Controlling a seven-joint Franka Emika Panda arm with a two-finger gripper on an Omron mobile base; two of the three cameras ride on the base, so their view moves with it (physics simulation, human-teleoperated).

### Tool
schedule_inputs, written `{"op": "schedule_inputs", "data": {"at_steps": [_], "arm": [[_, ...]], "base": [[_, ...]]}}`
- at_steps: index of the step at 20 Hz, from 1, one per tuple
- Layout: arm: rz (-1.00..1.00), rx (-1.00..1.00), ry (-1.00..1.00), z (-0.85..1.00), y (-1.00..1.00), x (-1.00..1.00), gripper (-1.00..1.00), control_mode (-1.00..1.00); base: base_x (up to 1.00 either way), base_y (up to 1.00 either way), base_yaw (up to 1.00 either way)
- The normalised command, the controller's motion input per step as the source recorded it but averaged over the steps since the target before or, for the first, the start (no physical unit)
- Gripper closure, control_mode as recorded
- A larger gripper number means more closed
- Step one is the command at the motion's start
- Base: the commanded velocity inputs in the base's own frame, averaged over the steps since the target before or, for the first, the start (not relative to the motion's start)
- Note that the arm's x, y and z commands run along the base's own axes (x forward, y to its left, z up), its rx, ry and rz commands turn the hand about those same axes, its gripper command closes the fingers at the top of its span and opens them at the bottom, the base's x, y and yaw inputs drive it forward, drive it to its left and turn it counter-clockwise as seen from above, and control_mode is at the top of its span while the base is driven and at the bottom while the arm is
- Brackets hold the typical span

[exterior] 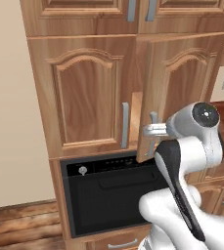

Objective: The dining table condiment station is running low on ketchup. Refill the condiment station by opening the cabinet and taking the ketchup from the cabinet and placing it on the dining table.

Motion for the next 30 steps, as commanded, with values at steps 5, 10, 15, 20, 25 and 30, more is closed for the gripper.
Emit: {"op": "schedule_inputs", "data": {"at_steps": [5,10,15,20,25,30], "arm": [[0.04,0.06,-0.10,-0.05,-0.32,-1.00,1.00,-1.00],[0.01,-0.05,0.01,-0.13,0.52,-0.75,-1.00,-1.00],[0.00,-0.26,0.01,0.25,1.00,0.04,-1.00,-1.00],[0.01,-0.29,-0.04,0.78,0.93,0.16,-1.00,-1.00],[0.11,-0.18,-0.04,0.42,0.45,0.30,-1.00,-1.00],[0.15,-0.07,-0.04,0.00,0.02,0.43,-1.00,-1.00]], "base": [[0.00,0.00,0.00],[0.00,0.00,0.00],[0.00,0.00,0.00],[0.00,0.00,0.00],[0.00,0.00,0.00],[0.00,0.00,0.00]]}}
